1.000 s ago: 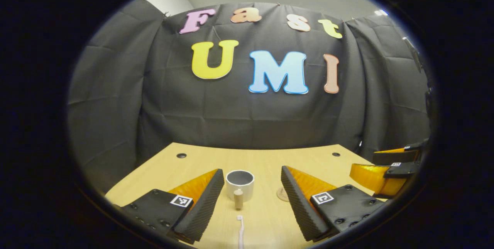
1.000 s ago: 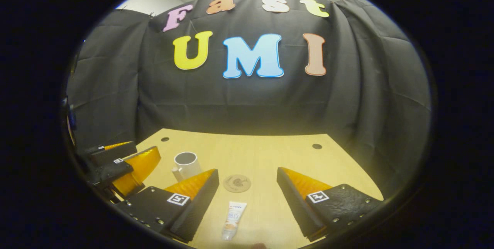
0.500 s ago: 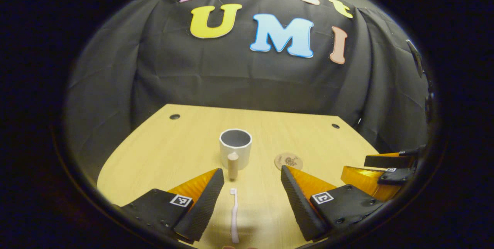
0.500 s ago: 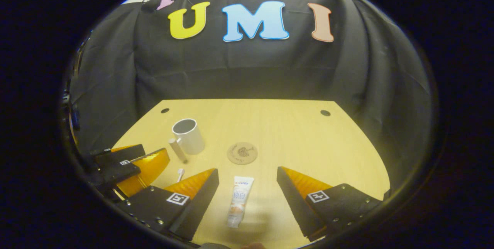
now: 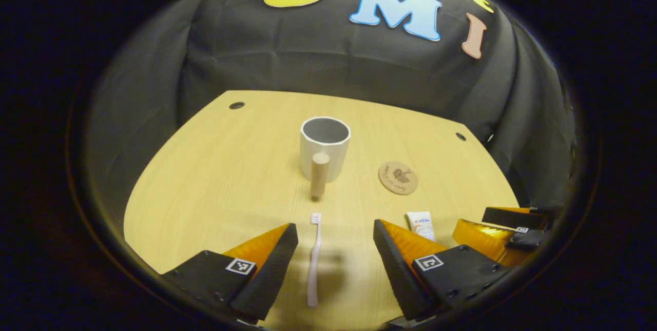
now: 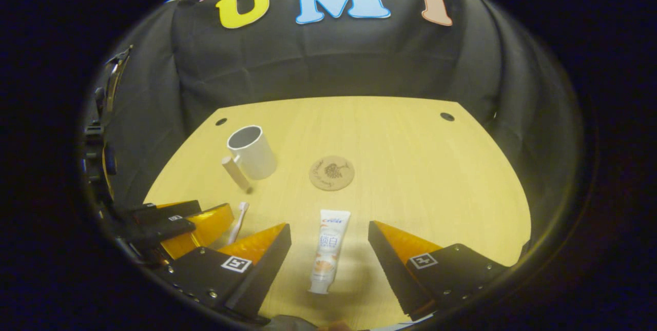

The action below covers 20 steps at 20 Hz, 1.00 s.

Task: Put the toothbrush and toothpaste on the desktop into the cup, then pick up the cup and place it on the coaster on the desktop.

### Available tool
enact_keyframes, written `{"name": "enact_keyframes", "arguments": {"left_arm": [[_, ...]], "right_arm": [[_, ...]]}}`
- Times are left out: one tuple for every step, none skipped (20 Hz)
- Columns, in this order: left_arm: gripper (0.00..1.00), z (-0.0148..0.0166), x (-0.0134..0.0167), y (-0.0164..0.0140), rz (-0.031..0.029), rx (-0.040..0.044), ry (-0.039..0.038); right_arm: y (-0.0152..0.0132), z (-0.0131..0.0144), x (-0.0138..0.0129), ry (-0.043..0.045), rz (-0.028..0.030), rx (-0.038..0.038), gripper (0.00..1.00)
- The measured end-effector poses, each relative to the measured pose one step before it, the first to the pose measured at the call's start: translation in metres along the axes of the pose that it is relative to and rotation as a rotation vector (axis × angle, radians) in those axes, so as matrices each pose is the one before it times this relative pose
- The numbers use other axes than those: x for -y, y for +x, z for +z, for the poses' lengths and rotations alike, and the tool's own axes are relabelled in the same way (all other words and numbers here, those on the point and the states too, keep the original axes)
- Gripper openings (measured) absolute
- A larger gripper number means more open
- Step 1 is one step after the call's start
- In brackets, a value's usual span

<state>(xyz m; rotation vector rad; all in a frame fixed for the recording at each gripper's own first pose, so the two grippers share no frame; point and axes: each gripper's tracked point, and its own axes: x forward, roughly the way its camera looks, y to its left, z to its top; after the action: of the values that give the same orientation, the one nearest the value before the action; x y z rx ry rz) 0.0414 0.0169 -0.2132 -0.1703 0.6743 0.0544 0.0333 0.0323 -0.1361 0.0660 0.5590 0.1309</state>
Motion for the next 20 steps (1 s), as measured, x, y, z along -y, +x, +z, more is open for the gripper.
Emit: {"name": "enact_keyframes", "arguments": {"left_arm": [[0.97,-0.00591,-0.00191,0.003,0.00817,-0.03308,0.00239],[0.96,-0.00911,-0.00226,0.0051,0.00811,-0.03871,0.00623],[0.96,-0.00831,-0.00286,0.00383,0.01243,-0.03949,0.00699],[1.0,-0.00684,-0.00367,0.00465,0.01467,-0.03866,0.00844],[1.0,-0.00374,-0.00372,0.00247,0.00945,-0.03028,0.00603],[1.0,-0.00613,-0.00109,0.00308,0.00383,-0.02416,0.00149],[1.0,-0.0045,-0.00085,0.00244,-0.00232,-0.02948,-0.00162],[1.0,-0.00406,-0.00037,0.0022,-0.00078,-0.02747,-0.00446],[0.94,-0.0034,-0.00068,0.00109,-0.00059,-0.02431,-0.00344],[0.89,-0.00337,-0.00056,0.00357,-0.00187,-0.02029,-0.00235],[0.97,-0.00282,0.00049,0.00287,-0.00175,-0.0179,0.00018],[0.97,-0.00267,-0.00157,0.00098,0.00152,-0.0186,0.00178],[0.97,-0.00265,-0.00016,0.00069,0.00039,-0.01738,0.00307],[0.97,-0.00227,-0.00092,0.00178,0.00046,-0.01966,0.00453],[0.96,-0.00278,-0.00013,0.00187,0.00008,-0.01993,0.00296],[0.96,-0.00196,0.0005,0.00218,-0.00014,-0.01956,0.00123],[0.97,-0.00235,0.00046,0.0018,-0.00315,-0.01555,-0.00076],[0.98,-0.00181,-0.00008,0.00181,-0.00388,-0.01593,-0.00111],[1.0,-0.00207,-0.00018,0.00025,0.00101,-0.01838,-0.00052],[0.97,-0.00142,-0.00055,0.00323,0.00006,-0.01507,0.00171]], "right_arm": [[0.00082,-0.00272,-0.00097,0.00323,0.00522,-0.01665,0.96],[0.00084,-0.00203,-0.00026,0.00299,0.00394,-0.0167,0.95],[0.00296,-0.00446,-0.00066,0.00312,0.00199,-0.01603,0.95],[0.00261,-0.00331,-0.00072,0.00353,0.00335,-0.01555,0.96],[0.00338,-0.0038,-0.00013,0.0038,0.00102,-0.01503,0.96],[0.0026,-0.0018,0.00031,0.00316,-0.00067,-0.01435,0.96],[0.00311,-0.00331,0.00041,0.00153,-0.00289,-0.01675,0.96],[0.00296,-0.00268,0.00125,0.00022,-0.00215,-0.01899,0.96],[0.00284,-0.00404,0.0,0.0012,-0.00247,-0.0213,0.96],[0.00308,-0.00267,0.00006,0.00285,-0.00078,-0.02,0.96],[0.00367,-0.00459,0.00021,0.0013,-0.00282,-0.02489,0.96],[0.00359,-0.00361,0.00047,-0.00081,-0.0041,-0.02477,0.96],[0.00394,-0.005,0.001,-0.00356,-0.00855,-0.03074,0.96],[0.00392,-0.0041,0.00121,-0.00349,-0.00537,-0.02873,0.96],[0.00421,-0.00405,0.00031,-0.0012,-0.00526,-0.02644,0.96],[0.00303,-0.00311,-0.00009,0.00083,-0.00145,-0.02555,0.96],[0.00406,-0.00217,-0.00054,0.00198,0.00171,-0.02249,0.96],[0.00247,-0.00102,-0.0007,0.00366,0.00168,-0.01856,0.96],[0.00267,-0.00103,-0.00025,0.00419,0.00134,-0.01671,0.96],[0.00133,-0.00076,-0.00062,0.00627,0.00493,-0.01885,0.96]]}}
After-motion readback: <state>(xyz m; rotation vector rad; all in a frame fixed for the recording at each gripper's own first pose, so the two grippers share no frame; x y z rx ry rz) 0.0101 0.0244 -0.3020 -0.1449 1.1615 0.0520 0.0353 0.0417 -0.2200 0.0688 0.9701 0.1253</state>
